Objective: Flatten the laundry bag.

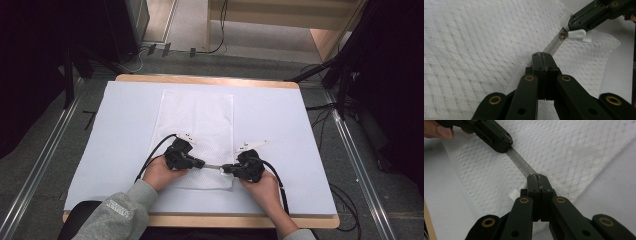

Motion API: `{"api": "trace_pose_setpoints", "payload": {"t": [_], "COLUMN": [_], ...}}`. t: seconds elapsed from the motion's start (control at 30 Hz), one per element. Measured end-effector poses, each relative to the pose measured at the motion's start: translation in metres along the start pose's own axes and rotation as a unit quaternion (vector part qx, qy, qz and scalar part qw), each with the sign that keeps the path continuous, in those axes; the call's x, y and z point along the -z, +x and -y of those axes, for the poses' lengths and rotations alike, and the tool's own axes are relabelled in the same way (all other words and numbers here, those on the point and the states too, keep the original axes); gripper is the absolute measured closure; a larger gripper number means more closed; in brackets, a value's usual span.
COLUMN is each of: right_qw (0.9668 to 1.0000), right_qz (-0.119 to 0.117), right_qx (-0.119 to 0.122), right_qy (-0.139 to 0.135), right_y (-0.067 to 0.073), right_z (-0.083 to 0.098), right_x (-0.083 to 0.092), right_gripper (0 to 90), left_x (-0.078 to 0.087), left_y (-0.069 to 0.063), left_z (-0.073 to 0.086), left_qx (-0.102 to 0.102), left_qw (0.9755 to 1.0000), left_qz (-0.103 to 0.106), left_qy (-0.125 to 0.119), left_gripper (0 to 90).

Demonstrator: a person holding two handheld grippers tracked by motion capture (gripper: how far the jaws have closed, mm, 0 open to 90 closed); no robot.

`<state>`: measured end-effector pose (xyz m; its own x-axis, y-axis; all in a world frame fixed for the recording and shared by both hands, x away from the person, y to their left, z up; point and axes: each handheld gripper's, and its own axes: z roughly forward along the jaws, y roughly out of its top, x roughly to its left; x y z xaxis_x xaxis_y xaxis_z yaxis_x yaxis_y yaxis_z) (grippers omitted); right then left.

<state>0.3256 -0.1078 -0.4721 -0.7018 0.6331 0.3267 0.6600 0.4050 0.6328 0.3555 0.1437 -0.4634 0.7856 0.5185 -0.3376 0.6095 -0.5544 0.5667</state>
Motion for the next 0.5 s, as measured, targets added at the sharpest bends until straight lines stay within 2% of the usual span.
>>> {"api": "trace_pose_setpoints", "payload": {"t": [0.1, 0.27, 0.37, 0.43, 0.5], "right_qw": [0.9999, 0.9986, 0.9979, 0.9977, 0.9976], "right_qz": [0.006, 0.025, 0.033, 0.039, 0.043], "right_qx": [0.010, 0.046, 0.053, 0.052, 0.049], "right_qy": [0.000, -0.011, -0.017, -0.020, -0.020], "right_y": [0.004, 0.011, 0.012, 0.010, 0.007], "right_z": [-0.002, -0.005, -0.006, -0.006, -0.004], "right_x": [-0.003, -0.007, -0.004, 0.001, 0.005], "right_gripper": [90.0, 90.0, 90.0, 90.0, 90.0], "left_x": [0.000, 0.000, 0.001, 0.003, 0.005], "left_y": [0.001, 0.002, 0.001, -0.002, -0.004], "left_z": [0.000, 0.000, -0.001, -0.002, -0.005], "left_qx": [-0.003, 0.001, 0.008, 0.006, 0.008], "left_qw": [1.0000, 1.0000, 0.9998, 0.9998, 0.9996], "left_qz": [0.002, 0.009, 0.016, 0.012, 0.020], "left_qy": [-0.001, -0.001, -0.002, -0.010, -0.018], "left_gripper": [90.0, 89.5, 84.1, 81.2, 79.4]}}
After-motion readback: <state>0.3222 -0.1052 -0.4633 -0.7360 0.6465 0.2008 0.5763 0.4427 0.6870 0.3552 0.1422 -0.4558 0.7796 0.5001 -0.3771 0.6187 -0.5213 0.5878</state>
